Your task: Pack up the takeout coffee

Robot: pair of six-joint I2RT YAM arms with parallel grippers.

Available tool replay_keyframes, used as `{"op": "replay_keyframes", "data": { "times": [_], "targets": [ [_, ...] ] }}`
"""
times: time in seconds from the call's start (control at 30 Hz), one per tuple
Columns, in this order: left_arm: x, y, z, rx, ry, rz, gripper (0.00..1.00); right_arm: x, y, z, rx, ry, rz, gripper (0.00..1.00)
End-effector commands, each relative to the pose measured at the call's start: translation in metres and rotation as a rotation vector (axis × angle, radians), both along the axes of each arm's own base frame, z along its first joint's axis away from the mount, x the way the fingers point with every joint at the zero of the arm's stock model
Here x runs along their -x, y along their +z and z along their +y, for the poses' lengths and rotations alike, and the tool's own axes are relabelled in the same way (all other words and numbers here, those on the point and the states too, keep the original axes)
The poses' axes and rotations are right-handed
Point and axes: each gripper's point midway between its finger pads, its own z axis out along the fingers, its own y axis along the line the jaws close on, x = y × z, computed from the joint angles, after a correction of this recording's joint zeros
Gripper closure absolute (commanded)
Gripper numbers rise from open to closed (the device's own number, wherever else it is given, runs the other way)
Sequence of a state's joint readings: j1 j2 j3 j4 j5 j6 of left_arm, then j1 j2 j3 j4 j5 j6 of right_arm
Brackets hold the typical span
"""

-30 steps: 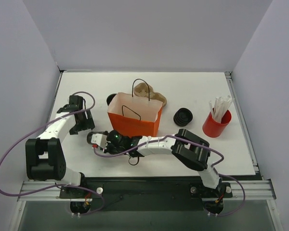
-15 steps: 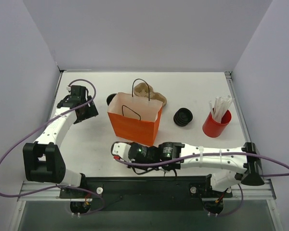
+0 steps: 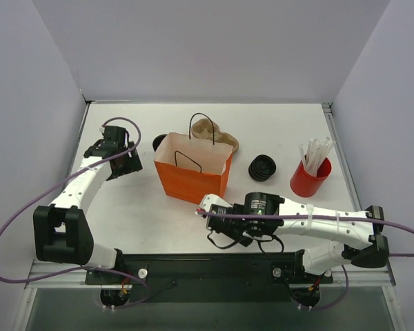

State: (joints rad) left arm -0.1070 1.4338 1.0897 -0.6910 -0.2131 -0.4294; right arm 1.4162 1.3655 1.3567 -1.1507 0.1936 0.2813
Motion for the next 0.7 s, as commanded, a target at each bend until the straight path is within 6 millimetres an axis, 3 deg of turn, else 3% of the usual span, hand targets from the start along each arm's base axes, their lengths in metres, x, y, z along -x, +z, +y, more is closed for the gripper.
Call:
{"op": "replay_keyframes", "data": {
  "times": [0.0,0.13,0.27,0.4,0.67],
  "targets": [
    [0.000,0.013,0.001,-0.009,-0.026,-0.058,0.14,-0.001,0.020,-0.051,0.123,-0.176,0.102,1.00],
    [0.005,0.010,-0.001,-0.005,-0.044,-0.058,0.14,0.005,0.021,-0.072,0.276,-0.232,0.210,1.00],
    [0.005,0.013,0.004,-0.028,-0.057,-0.057,0.14,0.015,0.019,-0.071,0.244,-0.263,0.344,1.00],
    [0.003,0.019,0.006,-0.042,-0.069,-0.069,0.13,0.011,0.015,-0.075,0.242,-0.355,0.412,1.00],
    [0.006,0.011,0.005,-0.041,-0.080,-0.056,0.13,0.028,0.000,-0.083,0.294,-0.507,0.547,1.00]
  ]
}}
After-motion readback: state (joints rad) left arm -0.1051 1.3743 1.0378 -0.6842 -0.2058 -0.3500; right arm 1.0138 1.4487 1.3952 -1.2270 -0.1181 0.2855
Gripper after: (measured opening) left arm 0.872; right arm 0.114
